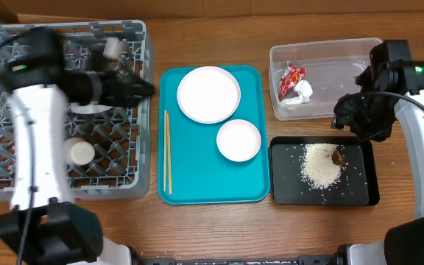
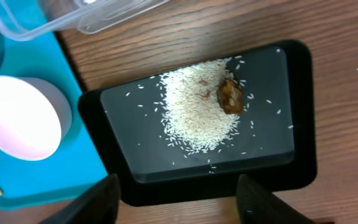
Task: Sort waste into correct bins and load items into the dishwasher
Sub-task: 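Reach the left gripper to the pink bowl on the teal tray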
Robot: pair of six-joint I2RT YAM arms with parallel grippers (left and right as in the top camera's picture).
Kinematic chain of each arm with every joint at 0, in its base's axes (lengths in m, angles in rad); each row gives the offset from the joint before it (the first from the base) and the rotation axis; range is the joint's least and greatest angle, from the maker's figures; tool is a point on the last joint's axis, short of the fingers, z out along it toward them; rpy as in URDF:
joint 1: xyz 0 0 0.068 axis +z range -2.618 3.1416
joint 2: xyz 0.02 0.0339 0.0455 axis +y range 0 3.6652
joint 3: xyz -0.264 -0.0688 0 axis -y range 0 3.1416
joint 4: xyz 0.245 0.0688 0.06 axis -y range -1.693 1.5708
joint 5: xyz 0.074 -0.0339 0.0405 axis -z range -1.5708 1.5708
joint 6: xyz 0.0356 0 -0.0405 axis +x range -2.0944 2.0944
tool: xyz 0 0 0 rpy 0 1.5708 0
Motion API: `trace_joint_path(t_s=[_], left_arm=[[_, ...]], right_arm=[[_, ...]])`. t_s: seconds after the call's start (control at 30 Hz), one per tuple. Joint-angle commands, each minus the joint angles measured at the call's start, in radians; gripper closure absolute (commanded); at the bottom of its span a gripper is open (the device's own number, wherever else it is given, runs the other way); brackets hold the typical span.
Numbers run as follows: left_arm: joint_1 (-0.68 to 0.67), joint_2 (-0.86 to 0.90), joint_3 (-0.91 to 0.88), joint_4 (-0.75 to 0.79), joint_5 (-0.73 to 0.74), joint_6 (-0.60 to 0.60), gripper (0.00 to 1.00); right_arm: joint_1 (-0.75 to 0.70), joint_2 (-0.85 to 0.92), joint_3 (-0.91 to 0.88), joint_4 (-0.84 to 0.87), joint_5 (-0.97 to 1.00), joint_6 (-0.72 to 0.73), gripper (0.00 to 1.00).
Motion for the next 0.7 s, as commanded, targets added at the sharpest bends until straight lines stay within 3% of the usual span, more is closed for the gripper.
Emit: trace_joint_path(t_s=[0.0,0.13,0.27,0.5,0.6,0.67], left_arm=[[-0.211,0.027,0.006,0.024,-0.264,-0.124,0.0],[-0.45,0.089,0.006,0.066,-0.422,-0.157,0.0],[-0.622,0.182,0.006,0.08,-0.494,-0.161,0.0],[-0.804,0.356,0.006,0.098,-0.549,-0.196,0.0],[-0.844,0.409,0.006,0.099,-0.57,-0.197,0.09],[-0.864,0.443,0.006,0.097,-0.598,-0.197,0.21]], right_arm=[[-0.003,-0.018,0.006,-0.002,0.105,0.069,0.33],[-0.04,-0.018,0.006,-0.002,0.178,0.166,0.13],[-0.058,-0.018,0.006,-0.002,0.159,0.167,0.0],[-0.058,-0.018,0.006,-0.001,0.152,0.167,0.0],[-0.058,-0.018,0.006,-0.002,0.152,0.167,0.0],[-0.058,-0.018,0.006,-0.002,0.152,0.167,0.0]])
